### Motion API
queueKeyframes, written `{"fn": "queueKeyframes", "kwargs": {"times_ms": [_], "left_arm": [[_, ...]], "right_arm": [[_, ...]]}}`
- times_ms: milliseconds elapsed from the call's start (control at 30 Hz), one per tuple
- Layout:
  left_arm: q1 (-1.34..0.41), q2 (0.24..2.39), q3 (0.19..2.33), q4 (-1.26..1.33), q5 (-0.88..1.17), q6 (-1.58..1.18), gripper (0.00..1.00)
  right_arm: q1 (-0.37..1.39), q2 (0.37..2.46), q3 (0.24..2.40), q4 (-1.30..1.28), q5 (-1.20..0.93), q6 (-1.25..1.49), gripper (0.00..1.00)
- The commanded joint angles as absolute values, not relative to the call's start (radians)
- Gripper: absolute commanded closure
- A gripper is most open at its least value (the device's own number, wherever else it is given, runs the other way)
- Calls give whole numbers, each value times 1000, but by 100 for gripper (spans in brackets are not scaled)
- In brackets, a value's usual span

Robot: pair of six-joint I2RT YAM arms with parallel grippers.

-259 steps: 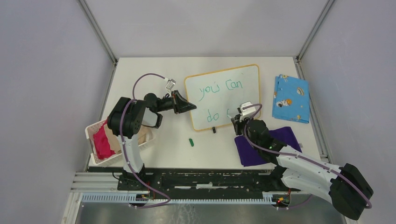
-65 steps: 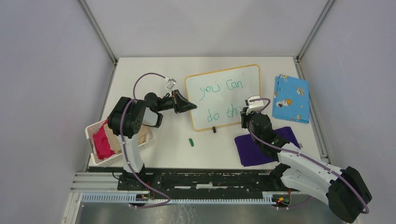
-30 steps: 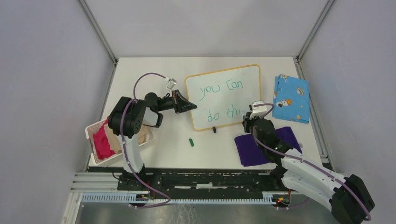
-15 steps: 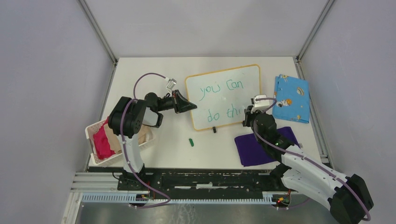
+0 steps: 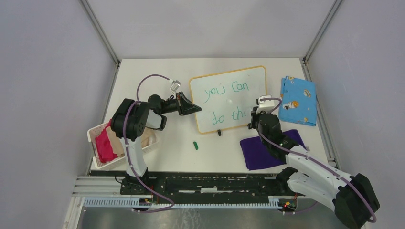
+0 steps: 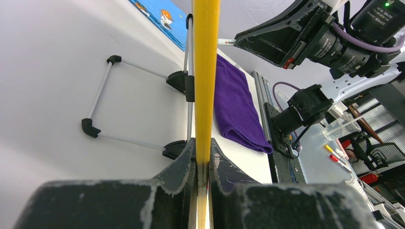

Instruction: Write a sentence on the whiteboard

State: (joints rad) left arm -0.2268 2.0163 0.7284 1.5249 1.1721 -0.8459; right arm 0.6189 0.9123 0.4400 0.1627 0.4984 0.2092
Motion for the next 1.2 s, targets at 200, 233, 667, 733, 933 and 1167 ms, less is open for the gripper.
{"fn": "queueKeyframes", "kwargs": {"times_ms": [200,233,667,733,933,1167], "left_arm": [[-244,2037,739,1543,1221,-854,98],[-244,2038,740,1543,1220,-854,98],[-244,2038,741,1543,1221,-856,98],[-244,2037,741,1543,1220,-856,98],[-244,2036,738,1543,1219,-856,98],[-244,2037,739,1541,1219,-856,98]], "right_arm": [[608,950,503,200,499,219,100],[606,953,503,202,496,220,100],[606,959,466,218,432,222,100],[608,954,451,216,425,228,100],[607,937,410,203,415,236,100],[606,912,374,175,459,241,100]]}}
